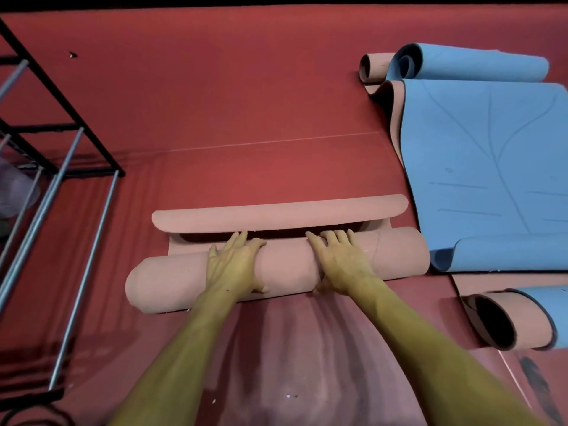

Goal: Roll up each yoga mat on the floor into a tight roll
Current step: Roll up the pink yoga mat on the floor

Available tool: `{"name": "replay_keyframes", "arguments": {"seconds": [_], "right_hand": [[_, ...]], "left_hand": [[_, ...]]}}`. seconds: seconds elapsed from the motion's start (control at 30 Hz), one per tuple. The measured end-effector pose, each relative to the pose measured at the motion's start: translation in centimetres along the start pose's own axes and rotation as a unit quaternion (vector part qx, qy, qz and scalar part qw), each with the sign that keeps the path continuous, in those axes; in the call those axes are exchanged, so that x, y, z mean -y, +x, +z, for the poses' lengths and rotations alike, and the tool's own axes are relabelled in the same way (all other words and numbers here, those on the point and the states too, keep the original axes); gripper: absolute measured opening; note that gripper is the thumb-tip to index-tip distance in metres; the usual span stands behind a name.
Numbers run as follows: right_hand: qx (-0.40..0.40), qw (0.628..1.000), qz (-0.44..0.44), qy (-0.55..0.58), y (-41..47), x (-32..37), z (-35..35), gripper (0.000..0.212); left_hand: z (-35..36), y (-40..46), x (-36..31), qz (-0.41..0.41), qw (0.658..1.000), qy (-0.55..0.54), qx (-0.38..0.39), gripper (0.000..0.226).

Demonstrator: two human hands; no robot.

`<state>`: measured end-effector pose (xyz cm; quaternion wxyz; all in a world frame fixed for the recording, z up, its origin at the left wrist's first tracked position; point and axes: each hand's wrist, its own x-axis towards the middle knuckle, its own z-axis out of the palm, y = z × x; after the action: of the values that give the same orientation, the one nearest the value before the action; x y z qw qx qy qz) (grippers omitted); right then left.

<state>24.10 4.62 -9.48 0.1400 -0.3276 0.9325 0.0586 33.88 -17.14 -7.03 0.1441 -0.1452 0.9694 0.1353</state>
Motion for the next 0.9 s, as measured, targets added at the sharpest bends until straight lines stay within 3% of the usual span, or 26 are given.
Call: {"name": "replay_keyframes", "arguments": {"seconds": [0.2, 0.37, 0.57, 0.67, 0.8, 0.9], "right_hand": [[0.012, 0.997, 0.001, 0.073, 0.4, -0.8, -0.9, 0.111], [0.031, 0.997, 0.042, 0.049, 0.7, -1.0, -1.3, 0.123], [-0.027, 0.998, 0.023, -0.043, -0.2, -0.5, 0.4, 0.139], [-0.002, 1.000, 0.020, -0.013, 0.0, -0.6, -0.8, 0.116], [0.142, 0.990, 0.008, 0.005, 0.4, -0.6, -2.4, 0.109], [0.133, 0.991, 0.000, 0.008, 0.2, -0.6, -2.4, 0.113]], "left_hand": [[0.0, 0.5, 0.2, 0.024, 0.999, 0.031, -0.008, 0.107], [0.7, 1.0, -0.3, 0.021, 0.996, 0.079, 0.046, 0.137], [1.2, 1.5, 0.2, 0.034, 0.995, 0.094, -0.006, 0.116], [-0.4, 2.4, 0.9, 0.036, 0.995, 0.080, 0.053, 0.108], [-2.0, 2.5, 1.2, 0.046, 0.980, 0.023, 0.194, 0.097], [-2.1, 1.9, 1.3, 0.042, 0.981, 0.003, 0.187, 0.100]]}}
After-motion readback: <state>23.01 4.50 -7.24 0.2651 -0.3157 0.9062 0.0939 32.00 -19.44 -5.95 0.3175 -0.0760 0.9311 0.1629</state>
